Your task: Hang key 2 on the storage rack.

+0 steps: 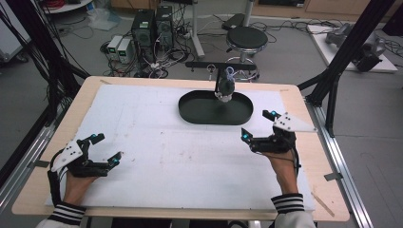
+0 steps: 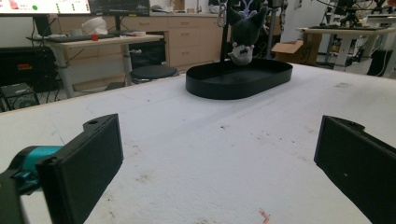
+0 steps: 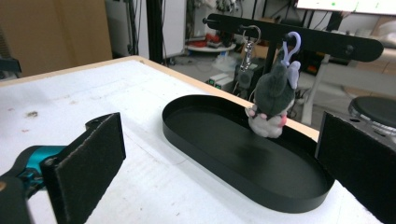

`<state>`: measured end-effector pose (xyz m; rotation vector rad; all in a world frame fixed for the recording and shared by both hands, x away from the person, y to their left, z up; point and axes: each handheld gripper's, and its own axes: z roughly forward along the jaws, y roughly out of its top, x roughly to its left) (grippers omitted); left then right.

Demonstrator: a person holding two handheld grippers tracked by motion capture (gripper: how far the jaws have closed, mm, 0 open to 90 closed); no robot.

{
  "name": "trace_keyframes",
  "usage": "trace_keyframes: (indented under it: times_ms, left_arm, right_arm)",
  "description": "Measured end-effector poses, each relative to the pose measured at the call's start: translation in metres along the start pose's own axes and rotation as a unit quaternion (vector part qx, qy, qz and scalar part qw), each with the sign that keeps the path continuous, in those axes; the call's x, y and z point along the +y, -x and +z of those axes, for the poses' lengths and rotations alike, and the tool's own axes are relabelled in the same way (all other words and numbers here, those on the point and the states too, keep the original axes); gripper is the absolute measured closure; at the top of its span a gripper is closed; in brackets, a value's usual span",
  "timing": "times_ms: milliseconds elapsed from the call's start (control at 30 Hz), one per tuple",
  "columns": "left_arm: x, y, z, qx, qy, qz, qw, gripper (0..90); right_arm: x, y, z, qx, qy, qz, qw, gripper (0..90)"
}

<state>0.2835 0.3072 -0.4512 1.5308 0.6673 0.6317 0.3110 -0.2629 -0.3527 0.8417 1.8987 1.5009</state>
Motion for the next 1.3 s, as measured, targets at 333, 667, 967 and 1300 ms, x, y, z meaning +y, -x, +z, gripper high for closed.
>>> trace_keyframes:
  times_ms: [333, 667, 967, 1300]
  left_arm:
    - [0.000, 0.001, 0.000, 0.001, 0.000, 0.000, 1.0000, 1.7]
    - [0.000, 0.001, 0.000, 0.000, 0.000, 0.003, 1.0000, 1.7]
    - [0.000, 0.001, 0.000, 0.001, 0.000, 0.006, 1.0000, 1.7]
    - [0.000, 0.001, 0.000, 0.001, -0.001, 0.004, 1.0000, 1.7]
  right_arm:
    - [-0.049, -0.010, -0.012, -0.010, 0.030, 0.015, 0.9994, 0.7]
    - [-0.076, -0.017, -0.010, -0.023, 0.045, 0.012, 0.9987, 0.7]
    - [-0.095, -0.021, -0.002, -0.020, 0.039, 0.002, 0.9990, 0.7]
    - [-0.098, -0.023, -0.001, -0.027, 0.036, -0.001, 0.9990, 0.7]
